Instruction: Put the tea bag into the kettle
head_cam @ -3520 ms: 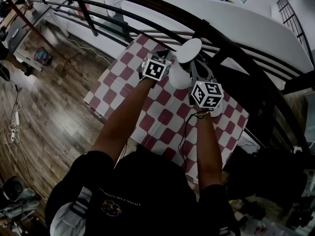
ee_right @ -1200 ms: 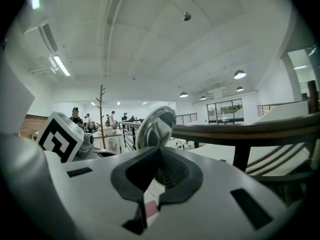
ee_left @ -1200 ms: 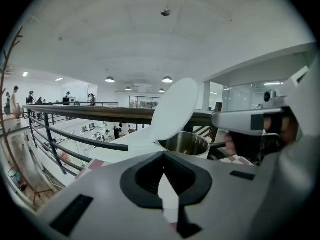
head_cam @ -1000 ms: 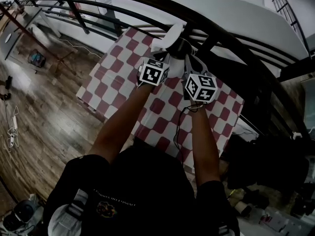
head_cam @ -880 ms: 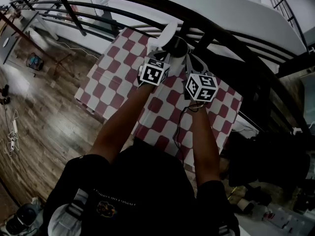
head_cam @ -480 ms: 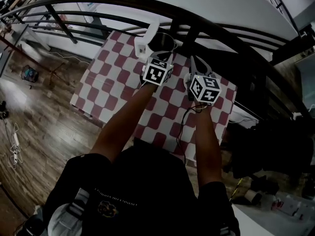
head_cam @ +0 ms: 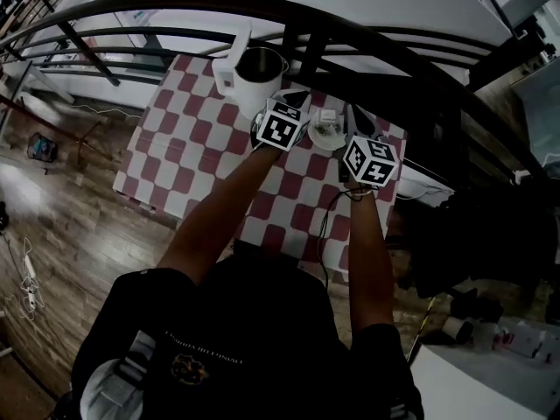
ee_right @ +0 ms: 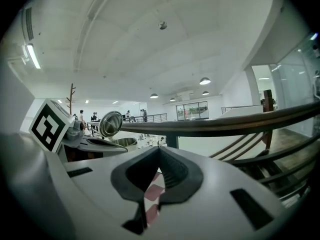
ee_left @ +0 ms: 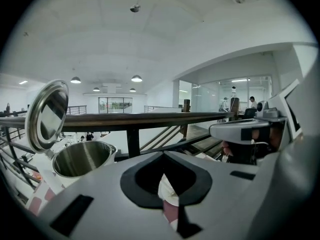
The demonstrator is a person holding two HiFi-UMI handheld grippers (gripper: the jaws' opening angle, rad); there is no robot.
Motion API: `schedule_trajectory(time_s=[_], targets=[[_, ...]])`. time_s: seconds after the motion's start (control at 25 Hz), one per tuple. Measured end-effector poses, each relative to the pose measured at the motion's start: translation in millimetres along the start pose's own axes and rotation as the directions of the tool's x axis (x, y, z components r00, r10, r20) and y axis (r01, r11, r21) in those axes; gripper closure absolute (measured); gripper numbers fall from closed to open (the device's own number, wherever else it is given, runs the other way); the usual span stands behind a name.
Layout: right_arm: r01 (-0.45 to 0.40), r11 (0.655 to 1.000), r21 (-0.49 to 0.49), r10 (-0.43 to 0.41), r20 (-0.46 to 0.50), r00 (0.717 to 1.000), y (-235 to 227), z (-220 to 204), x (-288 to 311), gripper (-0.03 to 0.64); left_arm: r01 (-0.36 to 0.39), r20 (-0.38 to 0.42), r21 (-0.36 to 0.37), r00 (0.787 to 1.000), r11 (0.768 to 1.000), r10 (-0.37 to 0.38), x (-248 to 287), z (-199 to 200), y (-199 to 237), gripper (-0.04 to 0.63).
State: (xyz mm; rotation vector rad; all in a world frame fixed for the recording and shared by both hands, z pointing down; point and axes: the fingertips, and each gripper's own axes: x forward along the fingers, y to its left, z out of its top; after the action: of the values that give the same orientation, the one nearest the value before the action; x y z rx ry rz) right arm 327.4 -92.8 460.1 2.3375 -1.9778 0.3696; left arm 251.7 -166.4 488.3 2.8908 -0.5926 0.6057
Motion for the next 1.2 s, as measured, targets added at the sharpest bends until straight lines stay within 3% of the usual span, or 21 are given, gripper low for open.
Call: schedule_trajectory(time_s=[0.32,1.2], targets=[[0.019,1.000,0.012,-0.019,0.004,1.000,-11.8,-2.8,-16.3,0.603,0.011,-0.009,0.013,1.000,1.000,-0.011,-0.3,-2.3,-17.4,0.592],[0.003,1.000,0.011,-0.002,-0.028,1.000,-10.6,-21.4,-21.3,0.603,-0.022,-0.019,0.025,1.000,0.999,0.023,-7.7,-10.4,-15.2,0.592]])
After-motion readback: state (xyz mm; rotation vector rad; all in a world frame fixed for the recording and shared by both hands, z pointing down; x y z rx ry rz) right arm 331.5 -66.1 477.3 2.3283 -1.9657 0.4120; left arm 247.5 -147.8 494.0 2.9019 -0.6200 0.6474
